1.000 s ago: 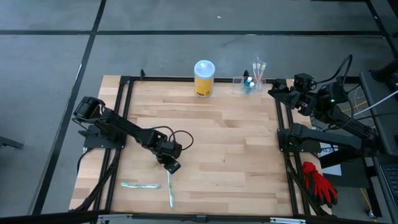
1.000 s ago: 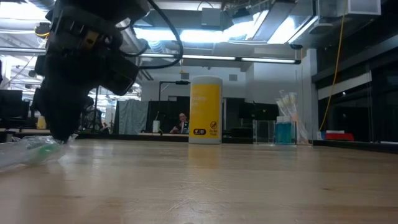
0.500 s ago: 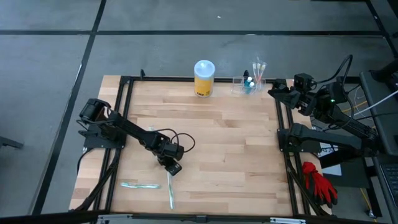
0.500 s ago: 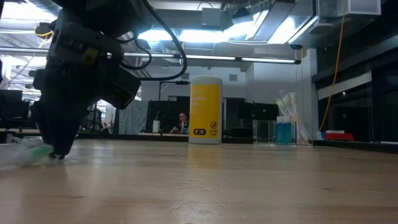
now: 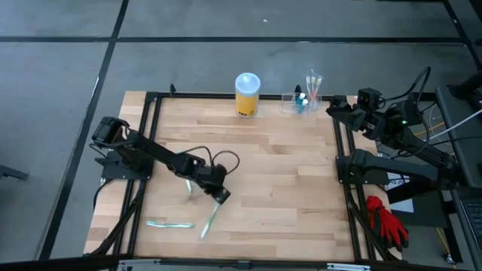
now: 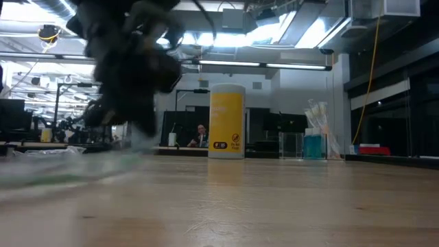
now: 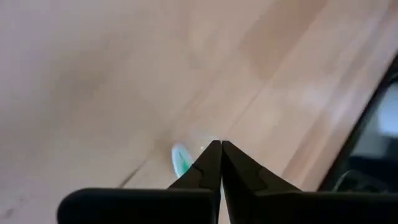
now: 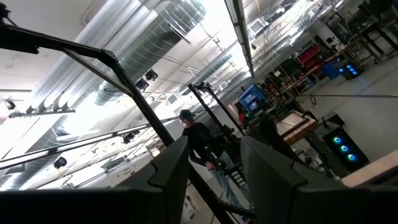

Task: Pick & Place toothbrushing station
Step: Put the bottom right green toothbrush into the transparent organizer

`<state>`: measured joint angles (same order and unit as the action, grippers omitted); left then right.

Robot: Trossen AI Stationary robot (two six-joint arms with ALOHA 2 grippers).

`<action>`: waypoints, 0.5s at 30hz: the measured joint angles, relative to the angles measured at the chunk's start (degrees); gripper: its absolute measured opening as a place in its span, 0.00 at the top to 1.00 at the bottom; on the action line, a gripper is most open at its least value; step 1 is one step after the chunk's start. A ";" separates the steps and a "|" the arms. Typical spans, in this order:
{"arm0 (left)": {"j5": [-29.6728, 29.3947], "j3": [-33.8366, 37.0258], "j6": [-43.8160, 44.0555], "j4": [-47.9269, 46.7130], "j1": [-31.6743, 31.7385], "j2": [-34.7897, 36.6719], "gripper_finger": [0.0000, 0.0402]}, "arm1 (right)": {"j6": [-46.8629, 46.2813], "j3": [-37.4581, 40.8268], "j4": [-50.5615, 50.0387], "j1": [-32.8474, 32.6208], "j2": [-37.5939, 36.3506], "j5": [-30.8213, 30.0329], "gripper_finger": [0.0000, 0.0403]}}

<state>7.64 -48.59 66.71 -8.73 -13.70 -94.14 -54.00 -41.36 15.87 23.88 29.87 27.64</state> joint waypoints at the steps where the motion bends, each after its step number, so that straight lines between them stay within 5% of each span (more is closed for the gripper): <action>1: -1.13 0.04 0.06 0.84 0.48 0.98 0.99 | 0.00 0.00 0.49 0.00 0.00 0.00 0.63; 15: -14.78 -3.73 -9.75 8.82 6.03 13.22 0.99 | 6.27 0.00 1.44 -6.70 3.72 -1.70 0.63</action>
<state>-7.14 -52.32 56.95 0.09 -7.66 -80.92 -47.73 -41.36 17.31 17.18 33.59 25.93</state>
